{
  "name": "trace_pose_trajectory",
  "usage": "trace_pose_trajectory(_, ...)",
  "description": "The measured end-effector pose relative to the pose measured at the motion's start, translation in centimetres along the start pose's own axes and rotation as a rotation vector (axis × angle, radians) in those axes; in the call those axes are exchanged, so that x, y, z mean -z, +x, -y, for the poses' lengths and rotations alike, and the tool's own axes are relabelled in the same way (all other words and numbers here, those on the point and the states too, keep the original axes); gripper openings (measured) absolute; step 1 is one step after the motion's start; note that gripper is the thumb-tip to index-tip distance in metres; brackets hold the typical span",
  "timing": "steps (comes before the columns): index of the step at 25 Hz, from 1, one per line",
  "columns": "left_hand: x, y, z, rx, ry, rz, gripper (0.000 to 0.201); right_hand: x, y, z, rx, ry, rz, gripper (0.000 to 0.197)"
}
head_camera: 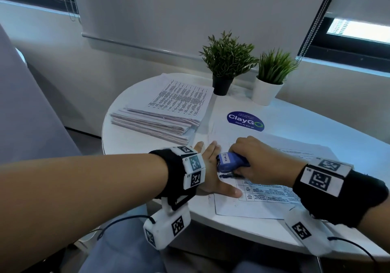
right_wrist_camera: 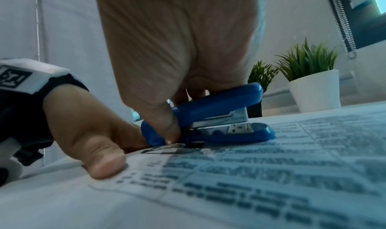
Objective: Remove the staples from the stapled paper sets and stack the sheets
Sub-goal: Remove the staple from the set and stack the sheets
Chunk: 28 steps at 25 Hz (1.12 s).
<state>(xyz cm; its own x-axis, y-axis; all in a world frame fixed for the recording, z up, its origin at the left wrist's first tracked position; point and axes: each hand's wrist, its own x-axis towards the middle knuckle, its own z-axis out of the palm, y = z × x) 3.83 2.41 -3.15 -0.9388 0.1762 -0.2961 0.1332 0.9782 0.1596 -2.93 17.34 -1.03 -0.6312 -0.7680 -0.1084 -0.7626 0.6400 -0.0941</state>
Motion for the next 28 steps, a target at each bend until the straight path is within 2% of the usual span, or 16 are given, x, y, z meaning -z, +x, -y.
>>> trace_pose_trajectory(3,0.0,0.2,0.1,-0.01,0.025,0.011,0.098,0.6,0.5,0.1,0.011,-0.012,0.042,0.028)
trace_pose_trajectory(7,-1.6,2.8,1.3,-0.06,0.073,0.038,0.099,0.7,1.5,0.1,0.032,-0.013,0.095,0.034)
trace_pose_trajectory(12,-3.1,4.8,2.2,-0.059,0.143,0.02,0.105,-0.1,0.4,0.0,0.048,-0.09,-0.052,0.037)
trace_pose_trajectory(18,-3.0,4.5,2.0,-0.121,0.191,0.03,0.084,0.0,-0.1,-0.1,0.257,-0.278,-0.162,0.028)
trace_pose_trajectory(22,-3.2,4.5,2.2,-0.091,0.126,-0.027,0.1,0.1,0.4,0.2,0.121,-0.196,-0.024,0.038)
trace_pose_trajectory(24,-2.9,4.3,2.1,-0.11,0.123,-0.036,0.098,0.2,1.0,0.3,0.07,-0.154,0.017,0.041)
trace_pose_trajectory(26,-3.0,4.4,2.1,-0.125,0.106,-0.056,0.096,0.3,1.2,0.4,0.114,-0.145,0.001,0.042)
trace_pose_trajectory(28,-3.1,4.5,2.2,-0.143,0.085,-0.091,0.093,0.5,0.8,0.5,0.265,-0.174,-0.092,0.045)
